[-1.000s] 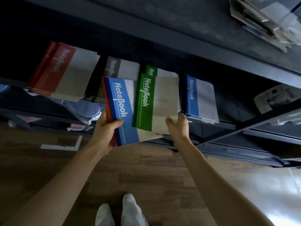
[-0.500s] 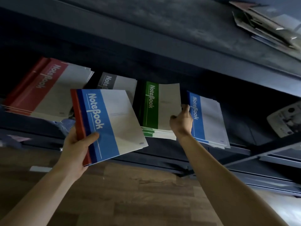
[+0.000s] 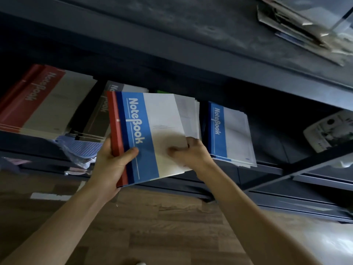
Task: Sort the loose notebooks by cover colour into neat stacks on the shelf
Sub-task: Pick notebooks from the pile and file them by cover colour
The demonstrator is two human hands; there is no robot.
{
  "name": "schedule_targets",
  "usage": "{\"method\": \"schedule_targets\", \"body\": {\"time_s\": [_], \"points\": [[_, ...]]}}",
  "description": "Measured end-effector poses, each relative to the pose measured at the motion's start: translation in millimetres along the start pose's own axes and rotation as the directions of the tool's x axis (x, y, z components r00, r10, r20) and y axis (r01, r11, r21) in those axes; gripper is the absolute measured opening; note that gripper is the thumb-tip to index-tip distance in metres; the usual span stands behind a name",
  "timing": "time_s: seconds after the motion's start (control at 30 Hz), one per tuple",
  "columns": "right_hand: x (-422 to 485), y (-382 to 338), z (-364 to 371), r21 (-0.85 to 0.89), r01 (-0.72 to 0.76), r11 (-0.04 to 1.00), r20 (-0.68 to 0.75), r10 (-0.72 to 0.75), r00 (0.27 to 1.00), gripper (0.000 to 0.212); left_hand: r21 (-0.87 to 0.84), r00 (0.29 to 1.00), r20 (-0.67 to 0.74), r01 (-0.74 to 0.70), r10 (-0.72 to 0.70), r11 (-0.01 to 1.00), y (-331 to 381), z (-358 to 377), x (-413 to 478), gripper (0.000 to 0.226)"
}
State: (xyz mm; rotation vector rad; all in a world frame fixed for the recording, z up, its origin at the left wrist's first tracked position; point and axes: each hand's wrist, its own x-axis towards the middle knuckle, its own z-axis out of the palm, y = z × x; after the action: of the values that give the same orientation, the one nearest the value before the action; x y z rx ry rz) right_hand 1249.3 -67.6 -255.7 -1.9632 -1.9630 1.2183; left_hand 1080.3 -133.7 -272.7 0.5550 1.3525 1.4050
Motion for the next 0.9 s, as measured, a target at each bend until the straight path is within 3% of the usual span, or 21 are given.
{"method": "schedule_targets", "body": {"time_s": [0.07,0.13,0.3,0.43,0.57,0.67,0.9], "points": [[-6.2,10.4,-1.6,0.136,0.007,0.991,-0.180,0.018,0.983,0.039,0.019,0.999,0.029,-0.023,0.023,1.000,-4.3,13.7,-0.6,0.041],[-13.6,20.6,-8.5,0.206,0.041,0.978,-0.267,0.016,0.963,0.042,0.016,0.998,0.057,-0.025,0.024,1.000,-10.1,28.0,-1.1,0.038],[-14.0,59.9,-28.8,0.232,0.004,0.973,-0.389,0.089,0.917,0.024,-0.026,0.996,0.087,0.017,-0.014,1.000,-23.0,60.5,0.0,0.030],[0.4,88.9,-64.7,0.247,-0.062,0.967,-0.517,0.185,0.836,0.032,-0.003,0.992,0.123,0.015,-0.014,1.000,-26.0,74.9,4.8,0.038],[23.8,114.1,-90.6,0.199,-0.186,0.962,-0.565,0.267,0.781,0.033,0.049,0.992,0.124,0.013,-0.019,0.999,-26.6,81.0,10.4,0.043],[37.2,125.8,-93.9,0.113,-0.243,0.963,-0.566,0.263,0.781,0.028,0.019,0.992,0.116,0.051,-0.053,0.999,-26.8,79.6,12.0,0.043],[46.8,133.3,-93.5,-0.002,-0.325,0.946,-0.599,0.259,0.758,0.044,0.005,0.991,0.108,0.080,-0.080,0.997,-24.0,72.3,12.5,0.043]]}}
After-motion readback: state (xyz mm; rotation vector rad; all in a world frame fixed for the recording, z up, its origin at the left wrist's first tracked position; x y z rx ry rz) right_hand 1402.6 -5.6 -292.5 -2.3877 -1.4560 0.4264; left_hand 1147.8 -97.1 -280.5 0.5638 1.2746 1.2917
